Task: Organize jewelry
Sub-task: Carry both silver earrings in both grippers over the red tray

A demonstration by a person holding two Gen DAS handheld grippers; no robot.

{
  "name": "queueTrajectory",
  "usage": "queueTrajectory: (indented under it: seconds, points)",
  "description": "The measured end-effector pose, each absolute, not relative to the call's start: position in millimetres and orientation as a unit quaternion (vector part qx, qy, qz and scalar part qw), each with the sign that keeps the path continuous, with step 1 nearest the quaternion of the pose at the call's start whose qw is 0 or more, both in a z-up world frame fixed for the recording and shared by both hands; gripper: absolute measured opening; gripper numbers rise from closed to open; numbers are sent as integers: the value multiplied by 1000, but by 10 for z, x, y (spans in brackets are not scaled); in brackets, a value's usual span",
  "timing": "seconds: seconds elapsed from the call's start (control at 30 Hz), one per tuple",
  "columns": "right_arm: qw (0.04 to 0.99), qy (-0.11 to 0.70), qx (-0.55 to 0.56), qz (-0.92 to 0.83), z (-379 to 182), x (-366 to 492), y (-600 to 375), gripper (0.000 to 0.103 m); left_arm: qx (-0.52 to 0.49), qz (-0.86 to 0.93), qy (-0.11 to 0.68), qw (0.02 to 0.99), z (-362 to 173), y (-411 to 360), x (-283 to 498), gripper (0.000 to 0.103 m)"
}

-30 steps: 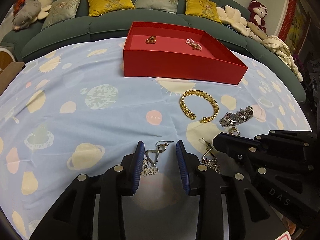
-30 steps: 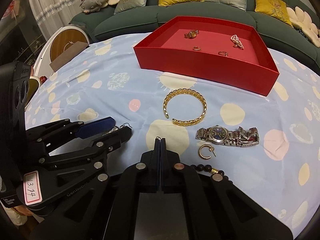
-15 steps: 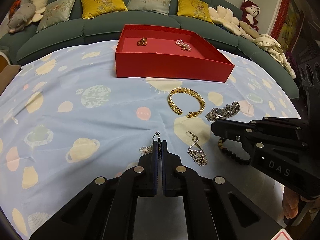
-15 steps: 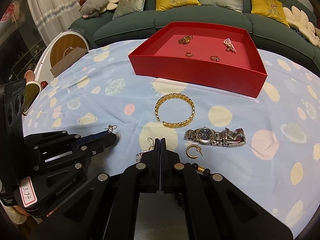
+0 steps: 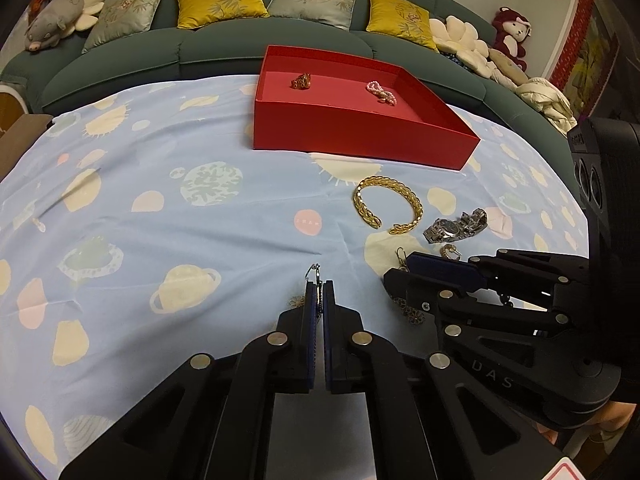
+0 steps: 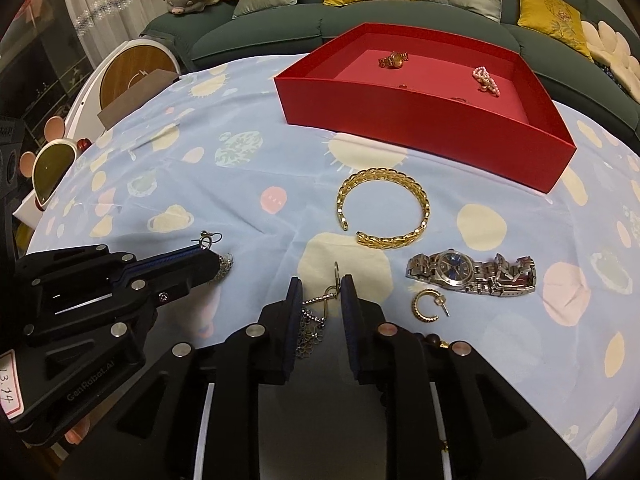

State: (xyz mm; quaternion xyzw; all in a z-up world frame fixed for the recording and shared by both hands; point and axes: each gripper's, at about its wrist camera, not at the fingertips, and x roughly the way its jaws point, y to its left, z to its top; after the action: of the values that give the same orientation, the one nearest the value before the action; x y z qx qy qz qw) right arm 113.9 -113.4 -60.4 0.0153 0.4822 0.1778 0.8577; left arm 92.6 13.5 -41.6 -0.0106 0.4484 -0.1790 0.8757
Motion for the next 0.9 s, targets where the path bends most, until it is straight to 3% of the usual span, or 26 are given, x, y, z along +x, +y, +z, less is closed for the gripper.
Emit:
queueTrajectory:
  seconds: [0.07, 0.27, 0.9]
  points:
    - [860, 480, 9, 171, -611, 1143, -1131, 8, -11, -180, 449, 875, -416, 138, 925, 1]
    - [865, 472, 19, 170, -572, 1133, -1191, 4, -12, -180, 448, 875, -408, 140, 921, 1]
    - [899, 392, 61, 184, 154, 997, -1538, 3, -43, -205, 407, 889, 63, 91, 877, 1]
